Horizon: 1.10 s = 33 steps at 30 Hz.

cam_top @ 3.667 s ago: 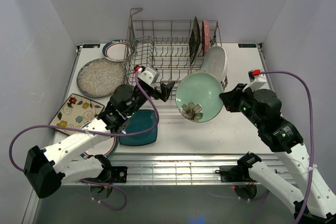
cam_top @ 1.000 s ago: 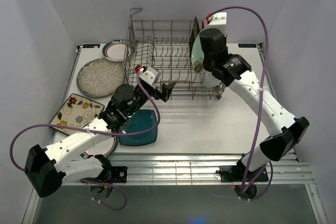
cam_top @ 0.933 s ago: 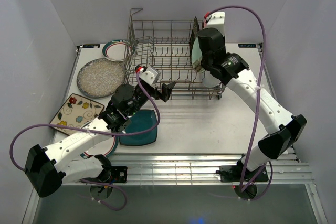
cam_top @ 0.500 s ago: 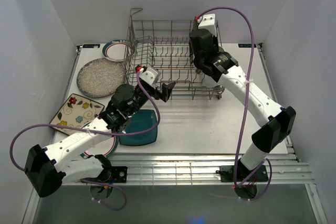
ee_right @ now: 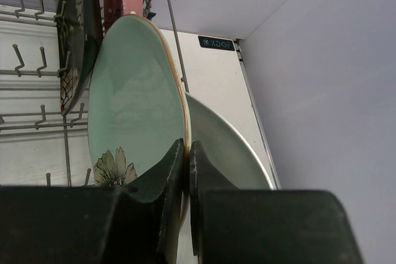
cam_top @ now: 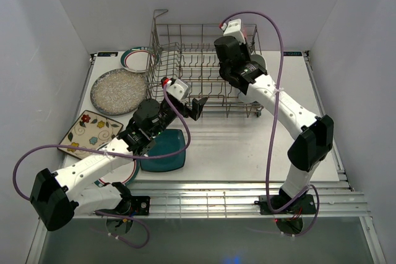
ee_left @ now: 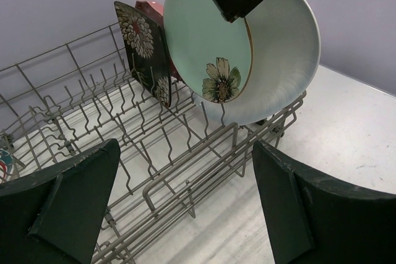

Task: Load the plates into the dish rack
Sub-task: Insert the plate into the dish rack.

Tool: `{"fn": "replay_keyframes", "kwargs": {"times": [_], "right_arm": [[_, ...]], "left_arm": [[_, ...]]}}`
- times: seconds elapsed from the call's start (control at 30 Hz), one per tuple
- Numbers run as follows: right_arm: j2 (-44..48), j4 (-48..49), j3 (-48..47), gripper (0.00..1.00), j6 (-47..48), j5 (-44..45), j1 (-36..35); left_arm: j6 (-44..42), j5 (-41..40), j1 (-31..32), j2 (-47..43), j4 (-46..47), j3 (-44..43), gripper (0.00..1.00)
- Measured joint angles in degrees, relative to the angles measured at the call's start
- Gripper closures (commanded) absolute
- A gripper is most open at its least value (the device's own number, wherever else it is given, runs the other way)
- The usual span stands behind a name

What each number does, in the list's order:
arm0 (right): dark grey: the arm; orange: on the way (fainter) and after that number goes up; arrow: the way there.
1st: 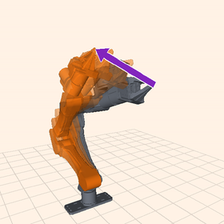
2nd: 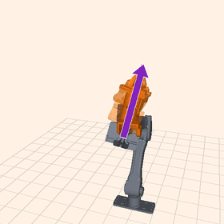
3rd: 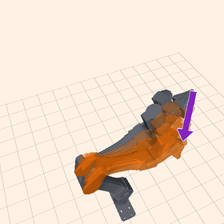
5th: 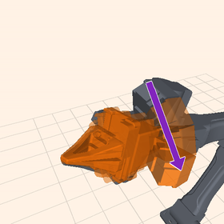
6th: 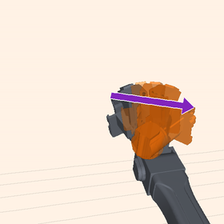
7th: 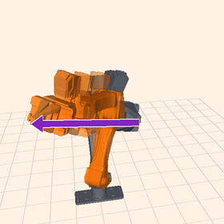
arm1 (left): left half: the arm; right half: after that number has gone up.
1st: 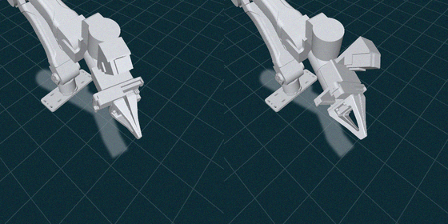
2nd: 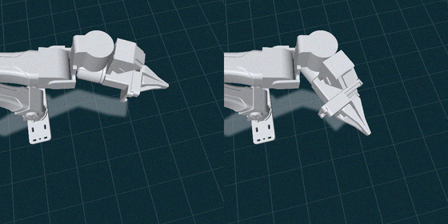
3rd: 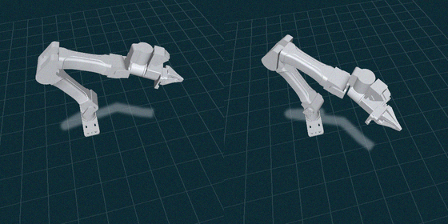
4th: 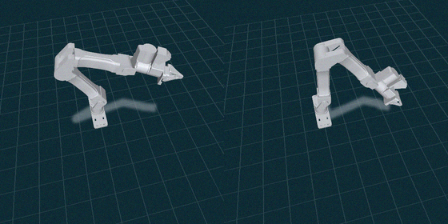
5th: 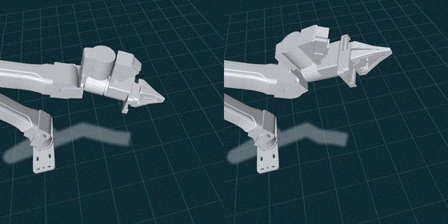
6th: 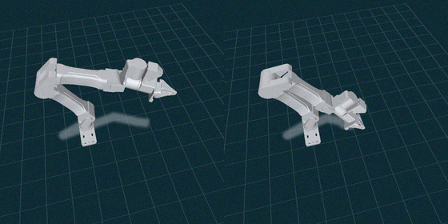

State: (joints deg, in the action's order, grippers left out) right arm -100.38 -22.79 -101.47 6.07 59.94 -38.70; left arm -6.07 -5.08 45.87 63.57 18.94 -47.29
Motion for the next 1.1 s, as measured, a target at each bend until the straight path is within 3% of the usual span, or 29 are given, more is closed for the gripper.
{"fn": "replay_keyframes", "kwargs": {"times": [1.1], "right_arm": [[-1.6,1.1,6.6,0.92,-2.0,1.6,-1.5]], "left_arm": [[0.0,1.2,0.0,0.0,0.0,0.0,0.02]]}}
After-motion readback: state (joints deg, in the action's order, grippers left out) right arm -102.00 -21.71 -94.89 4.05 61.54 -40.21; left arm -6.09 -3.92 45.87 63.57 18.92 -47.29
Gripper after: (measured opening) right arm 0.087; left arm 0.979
